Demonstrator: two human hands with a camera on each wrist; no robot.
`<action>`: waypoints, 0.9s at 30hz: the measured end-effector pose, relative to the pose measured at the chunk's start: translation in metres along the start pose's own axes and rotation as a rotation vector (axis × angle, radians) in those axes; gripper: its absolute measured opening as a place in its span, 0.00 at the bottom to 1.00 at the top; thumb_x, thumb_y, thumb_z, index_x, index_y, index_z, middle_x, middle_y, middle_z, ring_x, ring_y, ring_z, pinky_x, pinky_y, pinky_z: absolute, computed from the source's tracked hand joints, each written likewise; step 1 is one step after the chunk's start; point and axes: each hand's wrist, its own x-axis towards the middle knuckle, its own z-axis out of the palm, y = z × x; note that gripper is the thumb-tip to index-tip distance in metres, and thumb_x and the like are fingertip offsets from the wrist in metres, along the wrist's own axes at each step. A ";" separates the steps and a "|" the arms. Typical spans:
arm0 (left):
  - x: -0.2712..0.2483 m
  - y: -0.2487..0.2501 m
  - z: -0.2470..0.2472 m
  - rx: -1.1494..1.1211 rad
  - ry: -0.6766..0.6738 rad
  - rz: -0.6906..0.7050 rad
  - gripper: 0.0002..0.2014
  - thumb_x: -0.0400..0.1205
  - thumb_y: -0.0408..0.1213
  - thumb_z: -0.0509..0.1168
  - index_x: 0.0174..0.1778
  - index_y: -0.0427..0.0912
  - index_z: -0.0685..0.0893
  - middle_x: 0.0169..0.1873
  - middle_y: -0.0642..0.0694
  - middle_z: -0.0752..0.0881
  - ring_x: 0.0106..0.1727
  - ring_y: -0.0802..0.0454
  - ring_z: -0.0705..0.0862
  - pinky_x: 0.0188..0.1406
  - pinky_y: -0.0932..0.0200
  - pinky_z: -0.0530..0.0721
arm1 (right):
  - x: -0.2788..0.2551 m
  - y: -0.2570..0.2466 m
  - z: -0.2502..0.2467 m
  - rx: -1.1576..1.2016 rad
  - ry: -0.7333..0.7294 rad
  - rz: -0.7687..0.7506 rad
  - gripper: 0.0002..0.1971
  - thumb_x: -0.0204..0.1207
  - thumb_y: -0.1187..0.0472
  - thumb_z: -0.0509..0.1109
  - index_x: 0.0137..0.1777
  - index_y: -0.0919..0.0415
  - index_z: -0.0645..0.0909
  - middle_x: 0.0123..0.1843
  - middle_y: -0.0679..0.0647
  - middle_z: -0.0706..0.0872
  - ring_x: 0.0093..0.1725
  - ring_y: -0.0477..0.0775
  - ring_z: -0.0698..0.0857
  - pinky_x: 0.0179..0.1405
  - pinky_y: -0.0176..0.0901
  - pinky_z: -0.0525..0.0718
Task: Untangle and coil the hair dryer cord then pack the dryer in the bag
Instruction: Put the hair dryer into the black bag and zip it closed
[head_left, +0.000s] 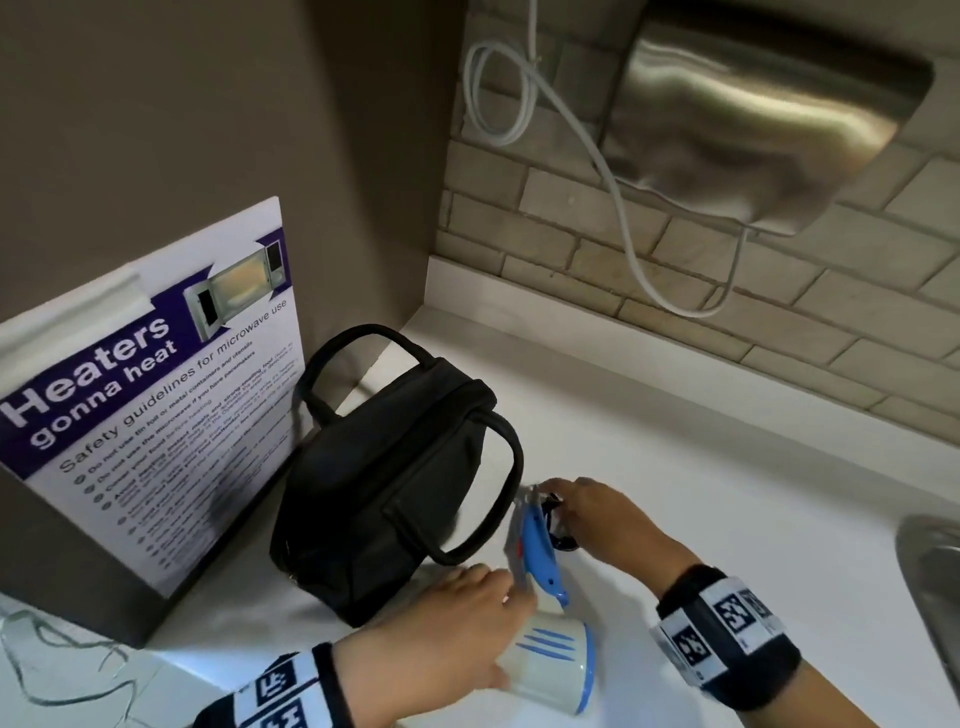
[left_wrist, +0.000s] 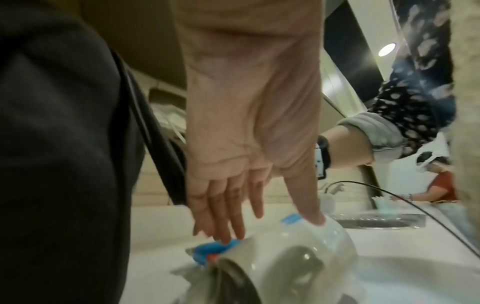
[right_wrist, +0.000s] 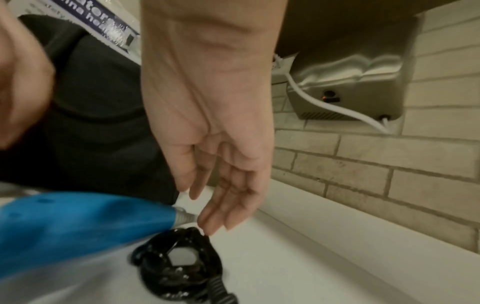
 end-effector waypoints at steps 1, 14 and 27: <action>0.003 -0.001 0.004 0.029 -0.039 -0.017 0.34 0.77 0.46 0.70 0.75 0.43 0.61 0.66 0.40 0.71 0.69 0.39 0.70 0.66 0.45 0.68 | 0.003 -0.001 0.005 -0.022 -0.033 -0.024 0.21 0.81 0.61 0.56 0.74 0.47 0.69 0.57 0.58 0.84 0.53 0.60 0.84 0.46 0.46 0.79; 0.016 0.018 0.014 0.088 -0.024 0.047 0.33 0.79 0.34 0.64 0.77 0.56 0.56 0.50 0.29 0.79 0.51 0.29 0.83 0.55 0.35 0.78 | 0.002 -0.016 0.027 0.172 -0.092 0.062 0.39 0.63 0.31 0.69 0.67 0.53 0.61 0.50 0.54 0.79 0.48 0.59 0.83 0.51 0.55 0.84; 0.028 0.046 0.001 0.422 0.672 0.172 0.17 0.73 0.32 0.64 0.49 0.60 0.86 0.34 0.49 0.87 0.33 0.48 0.83 0.56 0.52 0.78 | -0.049 0.029 -0.041 0.773 0.680 0.185 0.10 0.84 0.63 0.55 0.54 0.55 0.78 0.35 0.53 0.83 0.36 0.67 0.84 0.35 0.52 0.80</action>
